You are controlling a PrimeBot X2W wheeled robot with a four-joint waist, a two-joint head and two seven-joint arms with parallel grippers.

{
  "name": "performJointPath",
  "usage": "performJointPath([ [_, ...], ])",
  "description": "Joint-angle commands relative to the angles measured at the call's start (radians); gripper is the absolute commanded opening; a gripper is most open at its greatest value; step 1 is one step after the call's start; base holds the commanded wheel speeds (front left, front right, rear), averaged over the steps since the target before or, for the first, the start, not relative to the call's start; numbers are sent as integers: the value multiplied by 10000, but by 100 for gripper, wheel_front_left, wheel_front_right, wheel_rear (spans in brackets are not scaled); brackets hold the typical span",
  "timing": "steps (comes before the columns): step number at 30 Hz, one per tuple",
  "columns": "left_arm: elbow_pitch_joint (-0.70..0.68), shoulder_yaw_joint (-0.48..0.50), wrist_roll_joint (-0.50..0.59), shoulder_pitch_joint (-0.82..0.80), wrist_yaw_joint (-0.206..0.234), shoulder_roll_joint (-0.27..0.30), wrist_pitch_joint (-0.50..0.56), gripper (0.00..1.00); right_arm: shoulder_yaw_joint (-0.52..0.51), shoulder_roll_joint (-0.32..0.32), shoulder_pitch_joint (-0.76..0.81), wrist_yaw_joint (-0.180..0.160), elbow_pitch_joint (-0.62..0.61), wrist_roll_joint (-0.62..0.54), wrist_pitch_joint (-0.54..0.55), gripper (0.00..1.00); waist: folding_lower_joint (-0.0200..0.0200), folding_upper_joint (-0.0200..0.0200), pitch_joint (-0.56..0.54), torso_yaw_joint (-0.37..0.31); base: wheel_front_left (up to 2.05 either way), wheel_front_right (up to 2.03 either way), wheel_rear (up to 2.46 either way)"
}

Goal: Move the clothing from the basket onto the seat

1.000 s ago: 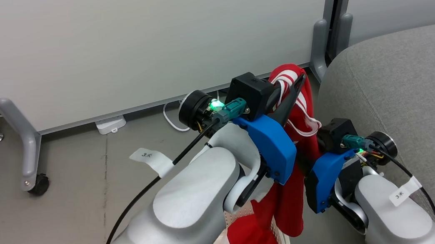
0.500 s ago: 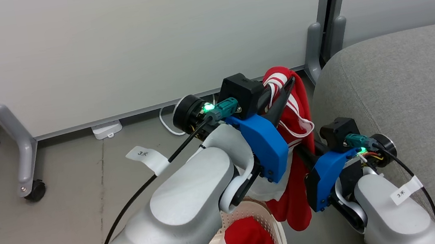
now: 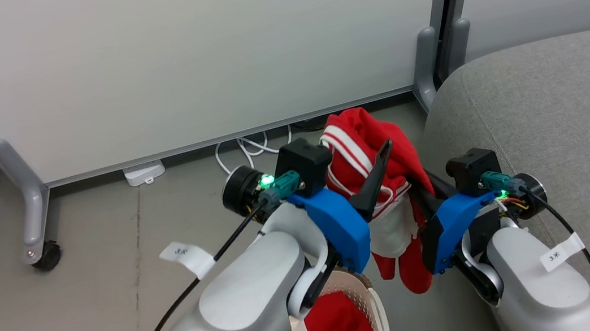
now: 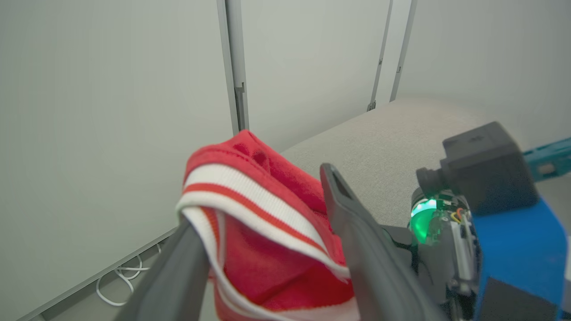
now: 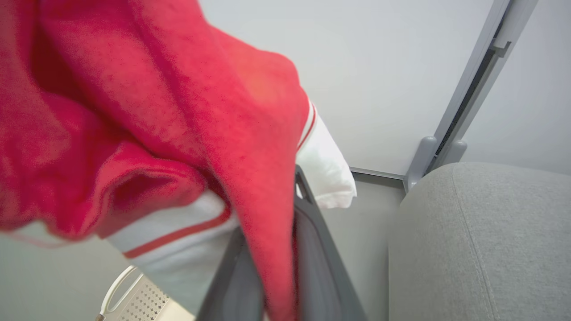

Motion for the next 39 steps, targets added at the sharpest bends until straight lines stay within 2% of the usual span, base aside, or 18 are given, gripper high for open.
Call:
performJointPath([
  [1, 68, 15, -14, 232, 14, 102, -193, 100, -75, -40, -146, 5, 2, -25, -73, 0, 0, -1, 14, 18, 0, 0, 0],
  [5, -35, -20, 245, 768, 6, 251, -907, 100, -282, -66, -116, 5, -73, -85, -124, 0, 0, -1, 44, 66, 0, 0, 0],
  [10, -550, 312, 574, 1719, -56, 685, -1227, 100, -435, -42, -21, 5, -312, -158, -154, 0, 0, -1, 86, 81, 0, 0, 0],
  [13, -1356, 1018, 1021, 2509, 20, 1040, -1237, 100, -455, -6, 132, 5, -614, -90, -170, 0, 0, -1, 120, 98, 0, 0, 0],
  [19, -2600, 2336, 2009, 4217, -104, 1716, -1243, 100, -484, 2, 578, 5, -1463, 18, 61, 0, 0, -1, 183, 51, 0, 0, 0],
  [23, -3190, 3430, 2505, 5237, -10, 1942, -1244, 100, -510, -60, 915, 5, -2100, -46, 266, 0, 0, -1, 225, -39, 0, 0, 0],
  [29, -3913, 5381, 3224, 6473, 187, 1760, -1245, 100, -710, -66, 1504, 5, -3093, -68, 517, 0, 0, -1, 242, -122, 0, 0, 0],
  [39, -3966, 7154, 4282, 7148, -420, 1068, -1246, 100, -1291, 153, 2819, 5, -4546, 159, 846, 0, 0, -1, 170, -206, 0, 0, 0],
])
